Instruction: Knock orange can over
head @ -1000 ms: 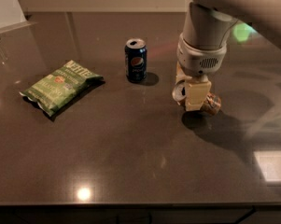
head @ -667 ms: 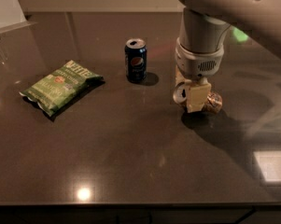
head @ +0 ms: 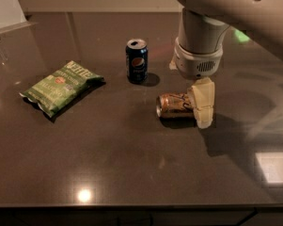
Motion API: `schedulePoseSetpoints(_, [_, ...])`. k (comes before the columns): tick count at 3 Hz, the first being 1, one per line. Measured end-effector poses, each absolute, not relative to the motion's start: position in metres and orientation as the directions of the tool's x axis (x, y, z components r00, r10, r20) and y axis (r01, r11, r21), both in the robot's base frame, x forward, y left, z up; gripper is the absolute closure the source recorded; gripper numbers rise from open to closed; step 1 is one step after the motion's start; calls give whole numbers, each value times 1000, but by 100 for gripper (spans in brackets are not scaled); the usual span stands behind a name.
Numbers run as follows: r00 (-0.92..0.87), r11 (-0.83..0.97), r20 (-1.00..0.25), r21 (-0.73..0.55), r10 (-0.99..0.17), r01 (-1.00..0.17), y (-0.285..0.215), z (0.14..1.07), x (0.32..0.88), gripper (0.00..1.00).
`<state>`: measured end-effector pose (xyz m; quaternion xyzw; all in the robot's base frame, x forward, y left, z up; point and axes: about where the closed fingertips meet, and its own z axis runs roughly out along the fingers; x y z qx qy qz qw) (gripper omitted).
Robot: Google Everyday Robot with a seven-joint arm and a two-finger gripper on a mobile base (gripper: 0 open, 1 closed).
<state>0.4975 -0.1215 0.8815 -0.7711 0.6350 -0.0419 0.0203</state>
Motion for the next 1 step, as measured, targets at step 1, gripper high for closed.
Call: schedulePoseSetpoints(1, [190,-193,39,-85,-981,-978,-121,882,498,0])
